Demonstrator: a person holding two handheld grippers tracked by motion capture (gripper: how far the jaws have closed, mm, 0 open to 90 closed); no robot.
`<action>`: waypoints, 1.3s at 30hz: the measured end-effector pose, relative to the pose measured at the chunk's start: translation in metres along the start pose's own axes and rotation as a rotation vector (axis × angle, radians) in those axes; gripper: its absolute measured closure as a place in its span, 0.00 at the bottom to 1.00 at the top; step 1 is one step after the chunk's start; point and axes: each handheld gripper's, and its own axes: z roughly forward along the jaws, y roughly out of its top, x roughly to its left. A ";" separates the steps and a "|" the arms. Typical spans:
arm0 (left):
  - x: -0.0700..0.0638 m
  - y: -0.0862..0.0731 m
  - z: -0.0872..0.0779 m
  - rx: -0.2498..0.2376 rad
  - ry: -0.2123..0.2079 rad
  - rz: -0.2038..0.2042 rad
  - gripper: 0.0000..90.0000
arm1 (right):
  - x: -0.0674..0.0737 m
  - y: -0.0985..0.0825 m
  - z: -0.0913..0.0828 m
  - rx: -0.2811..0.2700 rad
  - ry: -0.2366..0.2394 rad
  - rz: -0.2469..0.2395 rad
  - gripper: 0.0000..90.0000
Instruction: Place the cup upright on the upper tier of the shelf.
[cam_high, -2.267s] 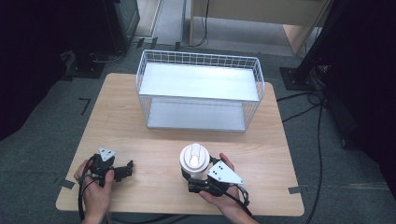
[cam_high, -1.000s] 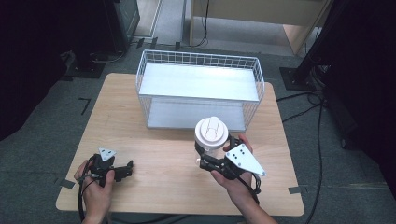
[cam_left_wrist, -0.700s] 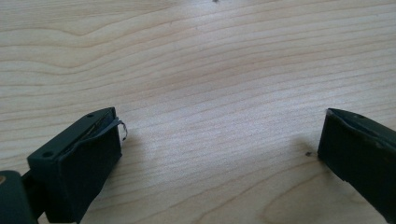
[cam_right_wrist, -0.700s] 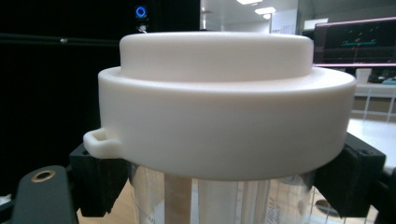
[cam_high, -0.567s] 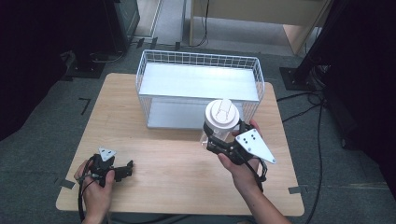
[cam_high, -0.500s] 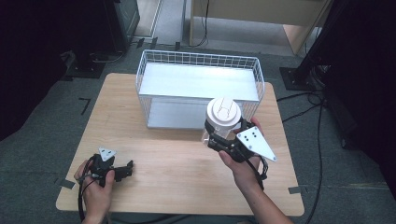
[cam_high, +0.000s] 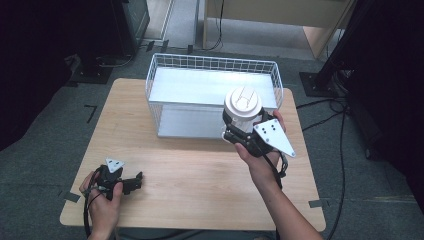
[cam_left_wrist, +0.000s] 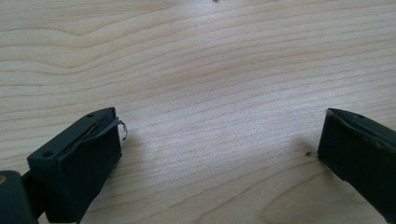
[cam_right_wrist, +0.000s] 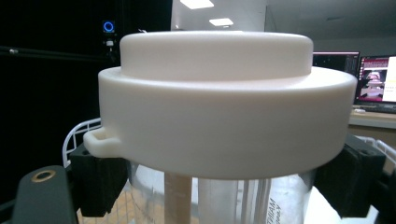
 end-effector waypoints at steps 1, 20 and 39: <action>0.000 0.000 0.000 0.000 0.000 0.000 0.00 | 0.000 0.002 0.002 0.000 -0.001 -0.005 0.17; 0.000 0.000 0.000 0.000 0.000 0.000 0.00 | 0.004 0.025 0.051 -0.022 -0.023 -0.039 0.17; 0.000 0.000 0.000 -0.001 0.000 0.000 0.00 | -0.010 0.024 0.115 0.021 -0.123 0.006 0.17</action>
